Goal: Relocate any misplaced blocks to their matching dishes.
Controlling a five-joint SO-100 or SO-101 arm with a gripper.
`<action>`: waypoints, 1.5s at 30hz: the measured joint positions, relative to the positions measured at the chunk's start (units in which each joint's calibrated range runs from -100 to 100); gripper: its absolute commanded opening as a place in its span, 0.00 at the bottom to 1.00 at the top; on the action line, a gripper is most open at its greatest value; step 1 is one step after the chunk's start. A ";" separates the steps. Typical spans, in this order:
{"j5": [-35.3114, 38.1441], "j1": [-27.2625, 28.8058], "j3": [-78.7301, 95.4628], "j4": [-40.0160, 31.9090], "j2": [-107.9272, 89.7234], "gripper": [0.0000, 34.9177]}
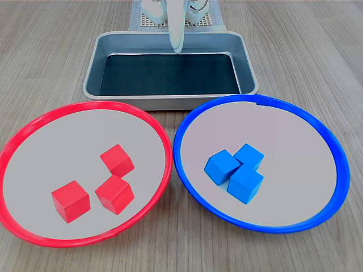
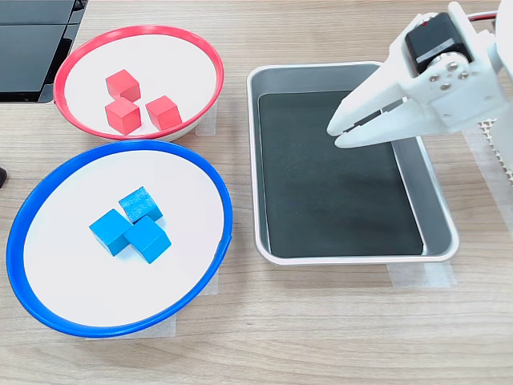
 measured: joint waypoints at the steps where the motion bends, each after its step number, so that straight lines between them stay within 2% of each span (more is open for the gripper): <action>1: -0.10 0.00 0.00 0.00 0.00 0.01; 45: -0.59 0.53 0.00 0.00 0.00 0.01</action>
